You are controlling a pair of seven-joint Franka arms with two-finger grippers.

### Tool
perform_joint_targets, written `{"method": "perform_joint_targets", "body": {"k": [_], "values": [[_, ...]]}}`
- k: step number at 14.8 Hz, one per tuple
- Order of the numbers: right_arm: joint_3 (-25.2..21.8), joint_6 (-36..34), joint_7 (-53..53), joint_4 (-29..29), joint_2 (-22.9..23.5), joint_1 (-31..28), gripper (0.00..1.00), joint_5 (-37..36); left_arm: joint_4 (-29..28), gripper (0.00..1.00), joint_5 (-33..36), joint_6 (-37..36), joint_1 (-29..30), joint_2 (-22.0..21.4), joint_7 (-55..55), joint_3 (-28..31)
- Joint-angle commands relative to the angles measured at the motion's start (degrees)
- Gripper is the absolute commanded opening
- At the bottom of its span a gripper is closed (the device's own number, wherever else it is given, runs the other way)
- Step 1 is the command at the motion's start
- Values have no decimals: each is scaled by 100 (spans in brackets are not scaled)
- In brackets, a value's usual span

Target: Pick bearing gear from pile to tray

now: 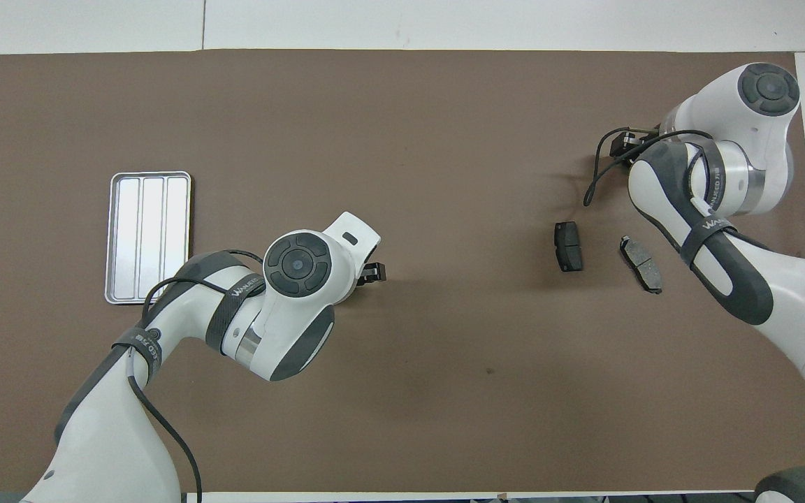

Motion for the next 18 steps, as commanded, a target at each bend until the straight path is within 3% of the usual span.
{"method": "perform_joint_targets", "body": {"k": [1, 5, 10, 13, 16, 18], "values": [[53, 53, 119, 36, 63, -28, 50, -47, -147, 99, 127, 182, -91, -9, -122, 67], [44, 35, 119, 36, 63, -37, 0, -55, -182, 97, 127, 269, -100, -9, -122, 67], [53, -271, -56, 124, -6, -46, 0, -134, -200, 93, 127, 375, -144, 9, -122, 67], [79, -1542, -319, 693, -296, -20, 0, -152, -296, 91, 127, 463, -144, 35, -131, 67], [106, -2581, -653, 959, -866, 7, 0, -161, -305, 90, 127, 463, -153, 35, -131, 67], [158, -3135, -698, 968, -1288, 16, 0, -152, -305, 72, 127, 454, -153, 35, -166, 67]]}}
